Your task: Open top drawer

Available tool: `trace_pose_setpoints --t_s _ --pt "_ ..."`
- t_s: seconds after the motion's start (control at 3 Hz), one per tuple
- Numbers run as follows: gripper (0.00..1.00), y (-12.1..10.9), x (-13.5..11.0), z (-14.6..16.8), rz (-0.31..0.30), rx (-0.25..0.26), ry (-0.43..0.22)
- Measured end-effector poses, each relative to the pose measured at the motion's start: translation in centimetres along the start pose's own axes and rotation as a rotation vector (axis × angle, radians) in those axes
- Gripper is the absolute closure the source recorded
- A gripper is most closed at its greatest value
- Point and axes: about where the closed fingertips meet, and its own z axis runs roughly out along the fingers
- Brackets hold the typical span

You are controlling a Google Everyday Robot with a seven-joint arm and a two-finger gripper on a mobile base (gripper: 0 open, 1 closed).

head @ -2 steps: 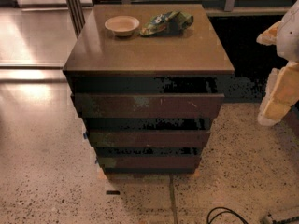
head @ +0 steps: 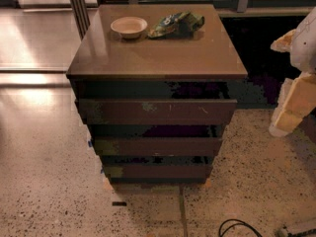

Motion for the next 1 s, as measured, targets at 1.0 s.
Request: trace_pose_setpoints --t_s 1.0 --pt "0.0 -1.8 -1.7 10.2 0.057 -0.046 -0.262"
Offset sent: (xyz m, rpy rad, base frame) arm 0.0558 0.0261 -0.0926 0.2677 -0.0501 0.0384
